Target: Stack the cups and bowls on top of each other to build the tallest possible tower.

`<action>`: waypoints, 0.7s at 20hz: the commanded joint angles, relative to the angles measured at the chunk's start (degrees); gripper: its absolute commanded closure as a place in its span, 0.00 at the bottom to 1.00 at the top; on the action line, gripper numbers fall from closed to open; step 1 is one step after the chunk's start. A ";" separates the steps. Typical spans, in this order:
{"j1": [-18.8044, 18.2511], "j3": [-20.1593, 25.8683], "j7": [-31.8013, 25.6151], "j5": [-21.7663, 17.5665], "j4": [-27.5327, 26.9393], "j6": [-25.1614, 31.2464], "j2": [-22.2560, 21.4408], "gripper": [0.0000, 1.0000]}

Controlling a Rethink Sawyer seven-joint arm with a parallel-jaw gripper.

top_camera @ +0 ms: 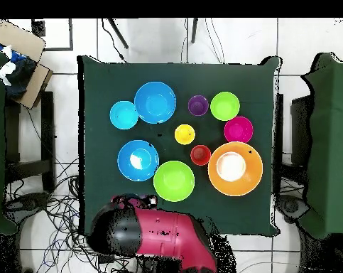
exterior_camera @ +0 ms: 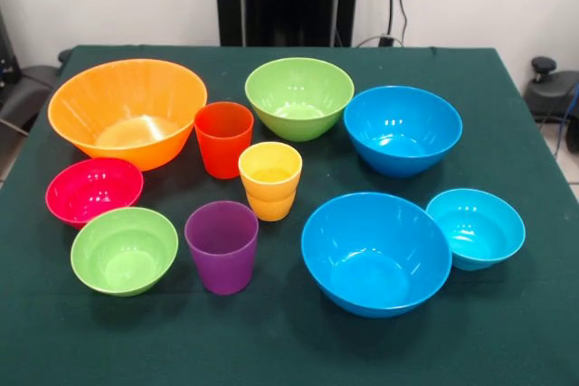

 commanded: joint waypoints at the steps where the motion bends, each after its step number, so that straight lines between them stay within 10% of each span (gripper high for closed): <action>1: -6.99 6.80 -1.76 -4.42 -4.85 -7.36 14.33 0.00; 14: -13.83 12.50 -4.48 -9.89 -12.06 -8.11 23.61 0.00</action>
